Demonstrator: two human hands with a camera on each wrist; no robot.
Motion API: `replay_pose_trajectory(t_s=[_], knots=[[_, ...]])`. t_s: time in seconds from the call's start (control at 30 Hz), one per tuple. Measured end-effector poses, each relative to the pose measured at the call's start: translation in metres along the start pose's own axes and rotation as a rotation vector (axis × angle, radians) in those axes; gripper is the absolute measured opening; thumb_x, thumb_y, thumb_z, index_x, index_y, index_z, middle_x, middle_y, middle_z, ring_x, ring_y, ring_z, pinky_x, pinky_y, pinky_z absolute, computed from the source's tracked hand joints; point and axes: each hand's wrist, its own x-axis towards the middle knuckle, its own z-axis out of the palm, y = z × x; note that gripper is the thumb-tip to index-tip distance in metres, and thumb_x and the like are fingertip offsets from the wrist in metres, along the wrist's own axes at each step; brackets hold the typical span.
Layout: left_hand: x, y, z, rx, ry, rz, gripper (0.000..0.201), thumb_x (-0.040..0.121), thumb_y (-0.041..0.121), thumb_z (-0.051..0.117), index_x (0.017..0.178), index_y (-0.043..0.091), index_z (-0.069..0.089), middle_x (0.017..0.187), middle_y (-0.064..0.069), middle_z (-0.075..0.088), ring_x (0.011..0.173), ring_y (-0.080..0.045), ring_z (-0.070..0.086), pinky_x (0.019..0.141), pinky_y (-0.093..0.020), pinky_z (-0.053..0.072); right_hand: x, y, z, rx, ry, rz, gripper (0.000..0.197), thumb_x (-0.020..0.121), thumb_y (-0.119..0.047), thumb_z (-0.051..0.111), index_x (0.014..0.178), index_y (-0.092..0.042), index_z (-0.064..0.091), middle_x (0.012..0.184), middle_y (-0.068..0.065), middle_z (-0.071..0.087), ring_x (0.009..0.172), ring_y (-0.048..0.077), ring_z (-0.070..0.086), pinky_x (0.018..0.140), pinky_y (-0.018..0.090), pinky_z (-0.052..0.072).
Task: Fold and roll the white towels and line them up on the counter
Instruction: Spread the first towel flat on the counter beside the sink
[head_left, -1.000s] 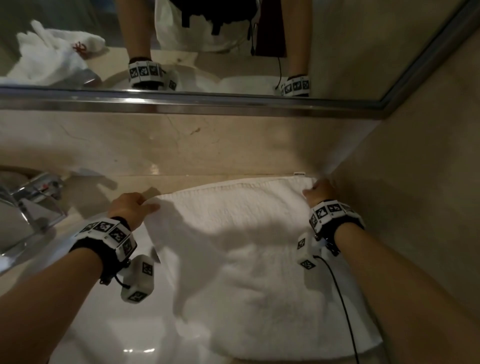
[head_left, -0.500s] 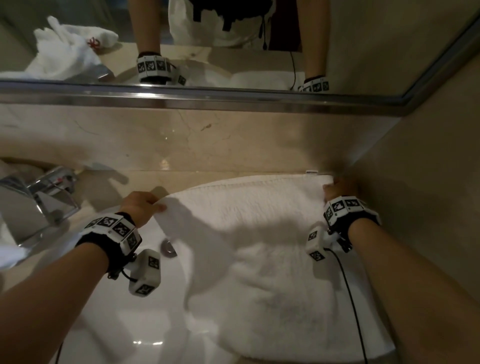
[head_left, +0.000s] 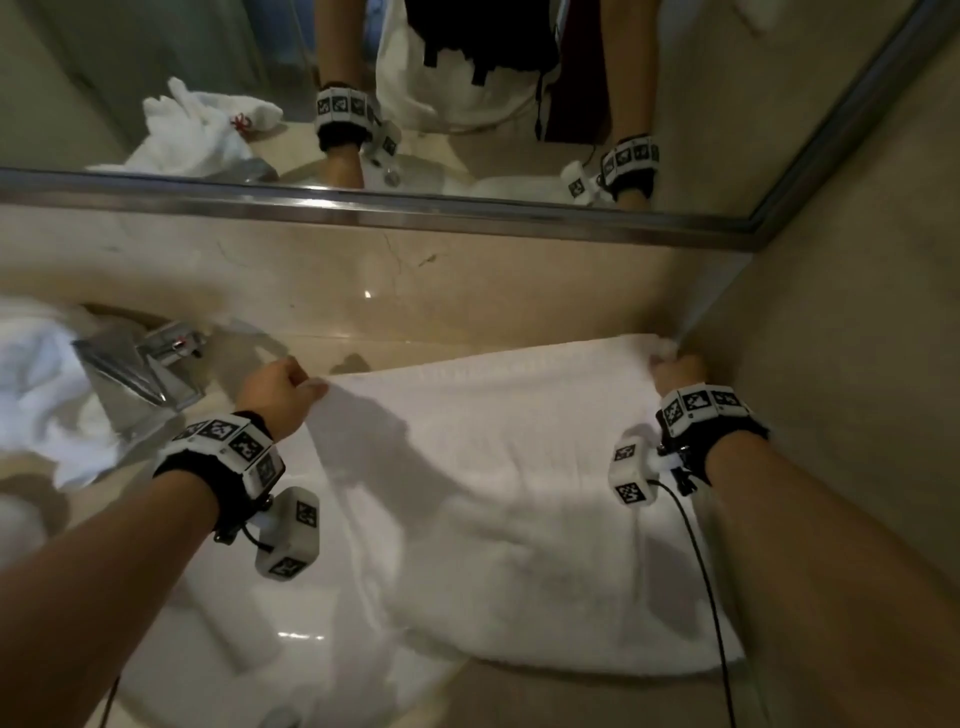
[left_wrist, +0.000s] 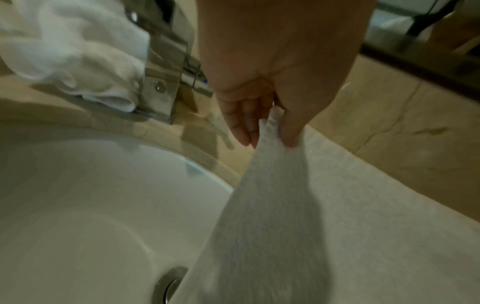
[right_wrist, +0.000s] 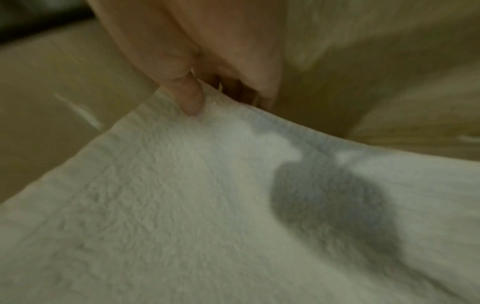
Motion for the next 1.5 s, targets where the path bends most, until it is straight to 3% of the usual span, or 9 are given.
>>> replay_pose_trajectory(t_s=[0.27,0.5,0.7,0.83,1.03,1.17,1.27,1.33,1.5], knots=[[-0.052,0.035,-0.079,-0.302,0.159,0.140,0.014,0.096,0.020,0.047,0.092,0.008,0.041,0.073,-0.005,0.045,0.081,-0.028,0.049,0.071,-0.037,0.038,-0.099,-0.015,-0.077,0.353,0.246,-0.151,0.040,0.097,-0.016,0.045,0.131,0.005,0.046,0.135,0.023,0.049,0.122,0.036,0.049,0.098,0.036,0.039],[-0.151,0.040,-0.161,-0.300,0.318,0.429,0.026,0.095,0.015,0.048,0.115,0.002,0.057,0.113,-0.022,0.060,0.107,-0.038,0.055,0.089,-0.040,0.041,-0.227,0.019,-0.135,0.534,0.486,-0.276,0.035,0.096,-0.015,0.047,0.127,0.001,0.051,0.132,0.019,0.054,0.120,0.034,0.051,0.098,0.034,0.040],[-0.218,0.040,-0.211,-0.426,0.383,0.637,0.026,0.096,0.013,0.046,0.104,-0.007,0.059,0.108,-0.028,0.060,0.103,-0.038,0.056,0.088,-0.040,0.042,-0.321,0.050,-0.181,0.564,0.669,-0.359,0.031,0.094,-0.015,0.048,0.121,0.001,0.052,0.126,0.020,0.056,0.115,0.035,0.053,0.094,0.037,0.042],[-0.242,0.042,-0.225,-0.538,0.282,0.704,0.018,0.095,0.010,0.046,0.094,-0.001,0.061,0.089,-0.021,0.059,0.084,-0.026,0.053,0.072,-0.027,0.042,-0.357,0.065,-0.205,0.577,0.790,-0.368,0.029,0.093,-0.009,0.048,0.119,0.000,0.054,0.126,0.019,0.057,0.115,0.034,0.054,0.094,0.037,0.042],[-0.239,0.029,-0.192,-0.433,0.034,0.605,0.017,0.092,0.011,0.050,0.083,0.006,0.064,0.080,-0.011,0.060,0.071,-0.018,0.052,0.064,-0.026,0.041,-0.347,0.092,-0.192,0.413,0.759,-0.291,0.025,0.088,-0.007,0.050,0.110,-0.002,0.061,0.118,0.021,0.062,0.108,0.038,0.057,0.091,0.041,0.046],[-0.205,0.004,-0.126,-0.197,-0.188,0.444,0.016,0.083,0.020,0.062,0.074,0.009,0.068,0.080,-0.014,0.065,0.080,-0.025,0.058,0.075,-0.030,0.042,-0.303,0.121,-0.140,0.060,0.605,-0.295,0.024,0.091,-0.006,0.050,0.112,-0.005,0.060,0.115,0.019,0.061,0.105,0.036,0.057,0.087,0.037,0.046],[-0.181,-0.011,-0.078,-0.018,-0.303,0.365,0.021,0.087,0.023,0.063,0.090,0.003,0.072,0.087,-0.011,0.064,0.088,-0.026,0.058,0.077,-0.028,0.039,-0.259,0.136,-0.103,-0.167,0.443,-0.278,0.007,0.088,-0.004,0.050,0.084,-0.007,0.054,0.086,0.018,0.052,0.082,0.029,0.051,0.075,0.036,0.043],[-0.163,-0.015,-0.052,0.059,-0.340,0.323,0.027,0.089,0.029,0.061,0.094,0.005,0.072,0.093,-0.011,0.065,0.092,-0.025,0.057,0.080,-0.028,0.039,-0.228,0.142,-0.081,-0.208,0.374,-0.227,0.016,0.090,-0.005,0.046,0.075,-0.006,0.049,0.077,0.017,0.048,0.078,0.028,0.048,0.069,0.035,0.039],[-0.112,-0.008,-0.001,0.163,-0.324,0.151,0.028,0.094,0.022,0.051,0.096,0.000,0.070,0.096,-0.015,0.064,0.088,-0.028,0.057,0.081,-0.031,0.043,-0.149,0.139,-0.033,-0.123,0.276,-0.075,0.028,0.092,-0.015,0.045,0.112,0.000,0.059,0.111,0.022,0.063,0.100,0.038,0.061,0.084,0.039,0.048]])
